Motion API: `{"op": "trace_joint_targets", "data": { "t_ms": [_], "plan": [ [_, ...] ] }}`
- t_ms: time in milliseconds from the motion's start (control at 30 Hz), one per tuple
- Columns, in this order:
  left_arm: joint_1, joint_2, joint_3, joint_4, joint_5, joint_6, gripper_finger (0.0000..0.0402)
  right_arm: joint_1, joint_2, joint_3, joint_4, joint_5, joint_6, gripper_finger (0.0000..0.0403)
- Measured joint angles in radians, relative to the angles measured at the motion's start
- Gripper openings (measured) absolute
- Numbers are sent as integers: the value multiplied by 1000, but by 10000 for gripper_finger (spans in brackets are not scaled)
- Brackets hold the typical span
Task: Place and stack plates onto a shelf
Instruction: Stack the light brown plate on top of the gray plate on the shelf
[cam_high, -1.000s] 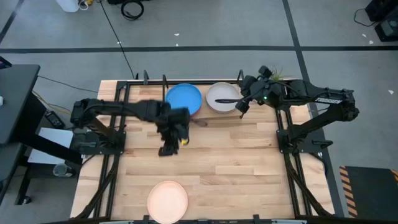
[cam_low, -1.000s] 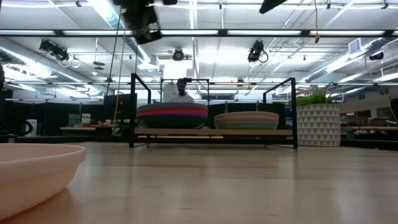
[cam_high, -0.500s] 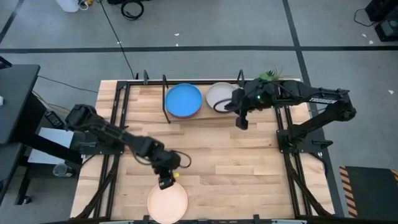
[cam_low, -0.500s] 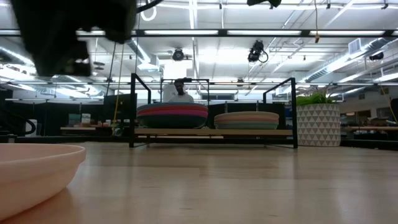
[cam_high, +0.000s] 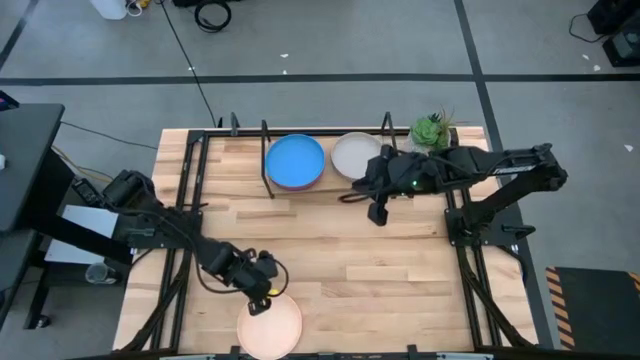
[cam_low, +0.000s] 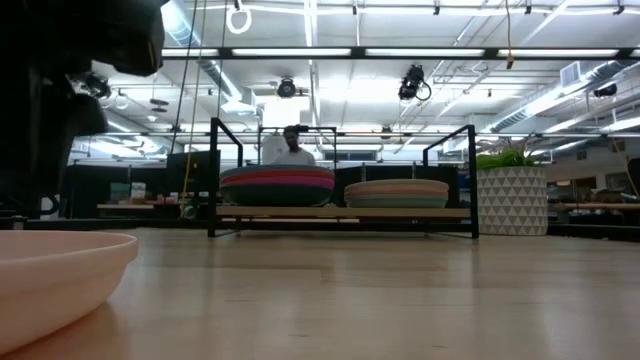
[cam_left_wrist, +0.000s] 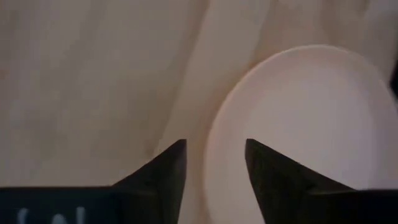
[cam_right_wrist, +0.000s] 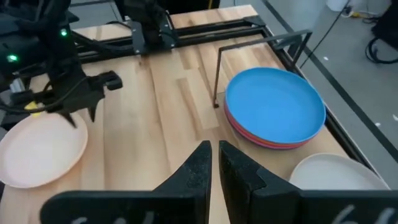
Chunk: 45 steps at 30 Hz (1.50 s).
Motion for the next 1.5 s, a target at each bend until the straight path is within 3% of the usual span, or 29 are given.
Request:
{"op": "trace_joint_targets", "data": {
  "t_ms": [100, 233, 733, 900, 1100, 1233, 1333, 1500],
  "plan": [
    [-14, 0, -45, 94, 5, -12, 196, 23, 16, 0, 1, 18, 21, 36],
    [-15, 1, -87, 95, -8, -36, 212, 46, 36, 0, 5, 17, 21, 36],
    [-25, 72, -112, 162, -4, 52, 175, 63, 60, 0, 18, 11, 17, 36],
    [-25, 94, -106, 169, -6, 49, 138, 63, 60, 0, 14, 10, 13, 36],
    [-15, 78, -109, 185, 46, 11, 22, 62, 60, 0, 13, 10, -12, 36],
    [7, 27, -105, 172, 64, -54, 17, 62, 64, 0, 11, 10, -10, 36],
    [44, -16, -62, 136, 2, -64, 16, 61, 75, 0, -9, 13, 21, 36],
    [150, -62, 56, 36, -193, -59, 15, 49, 95, 0, -7, -3, 24, 49]
  ]
}}
